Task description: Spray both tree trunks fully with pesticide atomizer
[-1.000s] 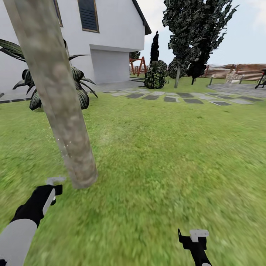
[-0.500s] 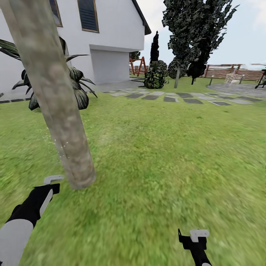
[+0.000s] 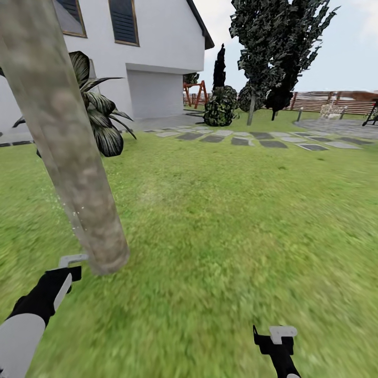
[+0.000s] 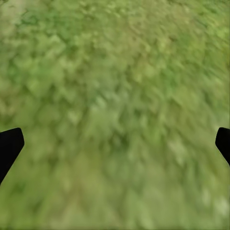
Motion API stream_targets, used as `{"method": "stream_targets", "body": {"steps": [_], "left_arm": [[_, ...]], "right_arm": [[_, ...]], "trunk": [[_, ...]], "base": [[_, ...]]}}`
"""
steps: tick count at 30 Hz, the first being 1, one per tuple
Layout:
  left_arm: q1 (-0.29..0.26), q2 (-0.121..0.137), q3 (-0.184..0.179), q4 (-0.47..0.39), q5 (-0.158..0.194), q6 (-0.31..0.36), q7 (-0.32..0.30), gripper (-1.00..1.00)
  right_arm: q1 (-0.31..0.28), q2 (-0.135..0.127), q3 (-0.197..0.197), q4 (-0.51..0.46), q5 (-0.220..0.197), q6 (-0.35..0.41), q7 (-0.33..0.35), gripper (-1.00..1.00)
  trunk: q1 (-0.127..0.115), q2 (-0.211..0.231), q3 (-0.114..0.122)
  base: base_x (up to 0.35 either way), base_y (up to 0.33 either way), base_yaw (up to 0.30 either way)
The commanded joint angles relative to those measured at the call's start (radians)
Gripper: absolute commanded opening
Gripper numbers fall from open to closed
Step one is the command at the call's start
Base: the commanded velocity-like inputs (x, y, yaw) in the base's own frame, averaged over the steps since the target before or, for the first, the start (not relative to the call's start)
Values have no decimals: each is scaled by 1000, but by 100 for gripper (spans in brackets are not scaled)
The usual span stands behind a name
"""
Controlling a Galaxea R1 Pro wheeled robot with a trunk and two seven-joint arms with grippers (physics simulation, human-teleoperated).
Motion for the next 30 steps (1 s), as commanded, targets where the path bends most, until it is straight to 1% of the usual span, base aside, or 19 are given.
{"method": "stream_targets", "body": {"steps": [1, 3, 5, 6, 8, 11, 12, 13, 14, 15, 16, 17, 18, 20, 22, 23, 24, 26, 30], "left_arm": [[0, -7, -2, 8, -3, -15, 0, -100], [1, -27, -3, 26, -4, -30, -1, -100], [0, -57, -5, 37, -8, -36, -3, -100], [0, -63, -8, 40, -11, -37, -2, -100], [0, -52, 0, 40, -12, -37, -2, -100], [-1, 12, 6, 40, -1, -34, -1, -100], [-1, 20, 4, 41, 1, -36, -1, -100], [-1, 9, 1, 42, 1, -37, -2, -100], [-1, -32, -2, 43, -5, -40, -2, -100], [-1, -62, -6, 42, -9, -47, -2, -100], [-1, -83, -8, 35, -11, -57, -2, -100], [-1, -85, -5, 29, -12, -59, -2, -100], [-1, -85, -2, 23, -13, -60, -2, -100], [-2, -65, 3, -14, -10, -56, -3, -100], [-11, -9, 7, -75, 3, -45, -9, -100], [-12, 7, 6, -103, 15, -34, -11, -100], [-11, 12, 3, -132, 23, -7, -11, -100], [-9, 8, -4, -184, 26, 41, -15, -100], [-9, -28, -25, -217, 24, 57, -16, -100]], "right_arm": [[0, 0, 0, 0, 0, 0, 0, 100], [0, 0, 0, 0, 0, 0, 0, 100], [0, 0, 0, 0, 0, 0, 0, 100], [0, 0, 0, 0, 0, 0, 0, 100], [0, 0, 0, 0, 0, 0, 0, 100], [0, 1, 0, 0, 0, 0, 0, 100], [0, 1, 0, 0, 0, 0, 0, 100], [0, 1, 0, 0, 0, 0, 0, 100], [0, 2, 0, 1, 0, 0, 0, 100], [0, 2, 1, 1, 0, 0, 0, 100], [0, 2, 0, 1, 0, 0, 0, 100], [0, 2, 0, 1, 0, 0, 0, 100], [0, 2, 0, 1, 0, 0, 0, 100], [0, 2, 1, 1, 0, 0, 0, 100], [0, 2, 0, 1, 0, 0, 0, 100], [0, 2, 0, 1, 0, 0, 0, 100], [0, 2, 1, 2, 0, 0, 0, 100], [0, 2, 1, 2, 0, 0, 0, 100], [0, 2, 1, 2, 0, 0, 0, 100]], "trunk": [[0, 0, 0], [0, 0, 0], [0, 0, 0], [0, 0, 0], [0, 0, 0], [0, 0, 0], [0, 0, 0], [0, 0, 0], [0, 0, 0], [0, 0, 0], [0, 0, 0], [0, 0, 0], [0, 0, 0], [0, 0, 0], [0, 0, 0], [0, 0, 0], [0, 0, 0], [0, 0, 0], [0, 0, 0]], "base": [[5, 0, 0], [2, 0, 0], [0, 0, 0], [0, 0, 0], [0, 0, 0], [0, 0, 0], [0, 0, 0], [0, 0, 0], [0, 0, 0], [0, 0, 0], [0, 0, 0], [0, 0, 0], [0, 0, 0], [0, 0, 0], [0, 0, 0], [0, 0, 0], [0, 0, 0], [0, 0, 0], [0, 0, 0]]}}
